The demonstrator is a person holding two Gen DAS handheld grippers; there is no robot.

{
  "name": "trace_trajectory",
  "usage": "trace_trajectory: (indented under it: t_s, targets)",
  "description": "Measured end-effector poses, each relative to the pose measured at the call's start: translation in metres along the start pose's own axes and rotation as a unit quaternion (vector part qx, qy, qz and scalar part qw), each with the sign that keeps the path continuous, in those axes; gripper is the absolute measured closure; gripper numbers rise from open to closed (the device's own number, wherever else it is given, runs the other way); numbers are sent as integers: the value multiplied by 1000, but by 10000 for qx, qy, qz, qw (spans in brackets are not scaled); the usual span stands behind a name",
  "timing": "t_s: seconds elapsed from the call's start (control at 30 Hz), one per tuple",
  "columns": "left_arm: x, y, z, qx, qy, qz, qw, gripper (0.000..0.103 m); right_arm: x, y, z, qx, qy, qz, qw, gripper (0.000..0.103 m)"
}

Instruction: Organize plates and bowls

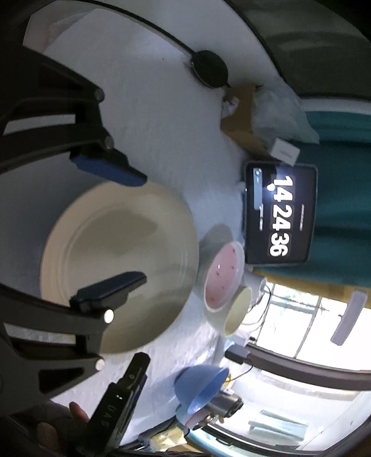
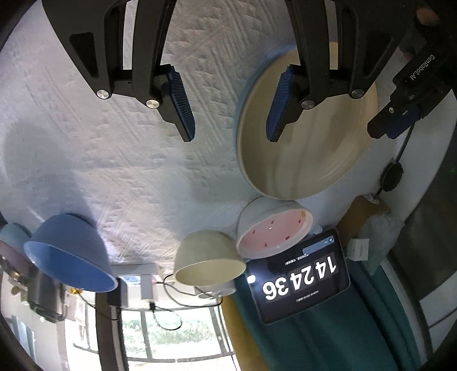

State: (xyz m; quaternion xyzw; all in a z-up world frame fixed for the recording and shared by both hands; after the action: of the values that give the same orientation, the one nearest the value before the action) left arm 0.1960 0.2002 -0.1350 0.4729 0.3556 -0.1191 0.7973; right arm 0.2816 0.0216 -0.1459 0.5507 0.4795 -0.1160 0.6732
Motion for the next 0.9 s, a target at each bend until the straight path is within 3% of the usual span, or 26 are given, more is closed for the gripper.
trace_trajectory:
  t_s: [0.53,0.9]
  targets:
    - [-7,-23,73,527,-234,-105,9983,40,-49,-30,59,377,-325,279,9984,48]
    - [-6,-33,119,831,-354,-147,9958,40,-72,-31,104,513,-620,478,9956,48]
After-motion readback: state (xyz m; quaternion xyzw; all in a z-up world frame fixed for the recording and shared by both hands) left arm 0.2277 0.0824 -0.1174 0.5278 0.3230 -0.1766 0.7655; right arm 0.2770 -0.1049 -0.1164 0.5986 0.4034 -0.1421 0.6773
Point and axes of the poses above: each gripper's, at about its wrist camera, not at the fingertips, and x roughly the way its jaws point, z to its right, y to its top, the point moved 4 cm from there along x, roughly the way its jaws point, and after that the axes turned 14 degrees about -x, right-handed, at the moved point
